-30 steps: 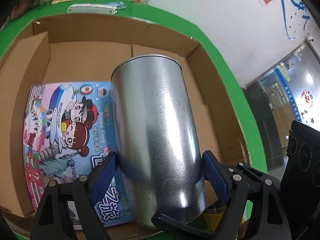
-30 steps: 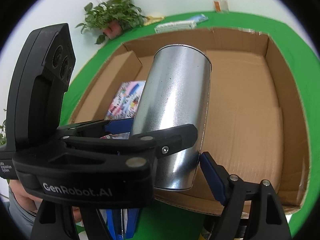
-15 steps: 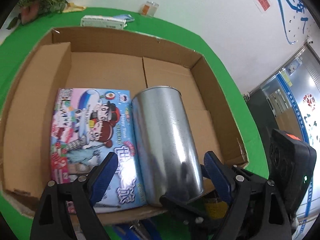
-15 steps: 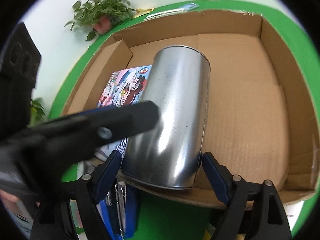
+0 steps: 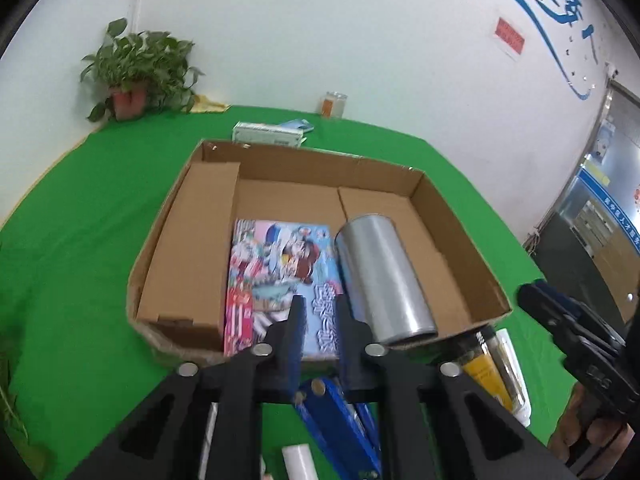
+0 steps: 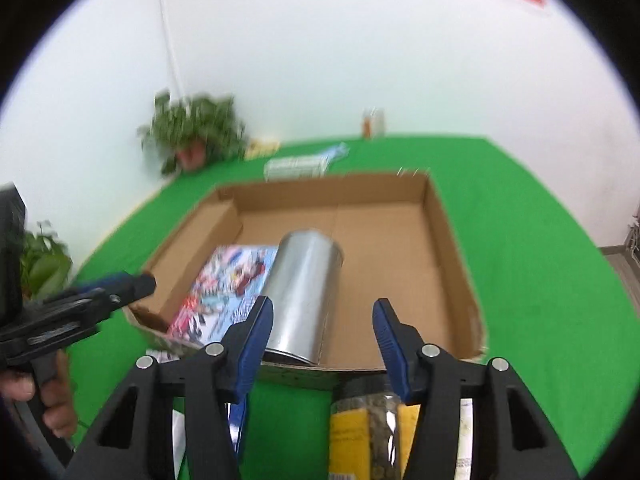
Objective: Organize rigid objects
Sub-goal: 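Move the left gripper to the yellow-labelled jar and grasp it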
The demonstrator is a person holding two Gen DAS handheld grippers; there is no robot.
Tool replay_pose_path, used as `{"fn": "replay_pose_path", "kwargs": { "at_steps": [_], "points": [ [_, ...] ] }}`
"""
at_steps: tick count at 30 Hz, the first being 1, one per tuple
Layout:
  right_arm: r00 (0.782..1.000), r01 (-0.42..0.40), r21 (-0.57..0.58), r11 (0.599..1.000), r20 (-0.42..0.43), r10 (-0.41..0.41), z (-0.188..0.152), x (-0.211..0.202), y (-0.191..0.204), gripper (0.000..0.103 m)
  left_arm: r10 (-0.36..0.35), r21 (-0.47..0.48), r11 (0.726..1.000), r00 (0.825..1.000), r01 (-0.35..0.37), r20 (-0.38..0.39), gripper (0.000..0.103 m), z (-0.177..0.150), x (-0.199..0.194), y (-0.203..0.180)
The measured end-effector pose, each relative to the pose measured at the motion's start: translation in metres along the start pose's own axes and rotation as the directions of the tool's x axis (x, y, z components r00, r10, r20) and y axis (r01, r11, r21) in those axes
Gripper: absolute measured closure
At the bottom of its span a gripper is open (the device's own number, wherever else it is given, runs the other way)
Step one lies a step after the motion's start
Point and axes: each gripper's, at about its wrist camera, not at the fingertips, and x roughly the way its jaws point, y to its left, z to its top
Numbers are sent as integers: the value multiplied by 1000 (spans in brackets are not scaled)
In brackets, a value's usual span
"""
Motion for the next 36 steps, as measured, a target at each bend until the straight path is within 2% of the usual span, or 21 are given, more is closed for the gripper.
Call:
{"fn": "replay_pose_path", "kwargs": {
  "at_steps": [1,2,3,4,5,7,9,11,13,16,20,24,28,29,31,33,34,36],
  "points": [
    [1000,0,1,1000,6,0,-3,-5,-2,18,4,7,1000,1000,-4,26,83,-6,-8,-2],
    [1000,1,1,1000,8,-1,-8,-10,-5,4,9,14,1000,999,-10,41,48,-10,-15,-1],
    [1000,0,0,1000,12,0,-14,-14,-8,1,21,13,1000,999,-22,49,19,-13,-19,-3],
    [1000,-1,0,1000,7,1,-18,-16,-10,1,33,-4,999,997,-32,65,4,-19,-25,-5],
    [1000,-4,2,1000,-17,4,-25,-18,-15,1,15,-26,1000,995,-13,99,1,-25,-31,-5],
    [998,-8,16,1000,-55,9,-37,-19,-25,1,-18,-25,999,996,20,82,0,-36,-32,-10],
    [995,17,27,999,-103,-14,-49,-14,-32,1,-2,-17,1000,1000,2,16,0,-48,-24,-15],
    [984,41,26,999,-175,-35,-64,-4,-40,1,-8,-38,999,1000,7,-24,0,-59,-17,-16],
    [975,32,40,999,-222,-23,-74,2,-48,2,-40,-62,997,998,37,-54,0,-77,-11,-20],
    [964,24,60,998,-267,-7,-84,10,-54,8,-76,-66,995,996,73,-55,0,-99,-13,-28],
    [957,-1,40,999,-289,13,-87,17,-49,26,-95,-34,995,995,94,-16,0,-115,-20,-41],
    [957,41,-60,997,-284,-56,-93,8,-31,27,-155,-29,988,988,154,-23,0,-123,-23,-49],
    [944,88,-103,991,-309,-116,-107,-13,-19,27,-243,-74,969,962,236,-125,1,-126,-14,-51],
    [941,90,-128,988,-313,-126,-113,-21,-12,27,-274,-81,961,950,265,-151,1,-128,-10,-53],
    [937,76,-146,986,-327,-120,-121,-31,-5,26,-347,-94,938,914,335,-208,1,-133,-3,-60],
    [937,8,-161,987,-344,-64,-130,-41,4,25,-396,-111,918,886,380,-241,2,-138,3,-66],
    [939,-53,-168,984,-344,-8,-132,-47,10,25,-410,-116,912,876,393,-254,2,-140,5,-69],
    [941,-112,-176,978,-334,48,-134,-58,16,24,-426,-127,905,859,407,-284,2,-141,11,-73]
  ]
}}
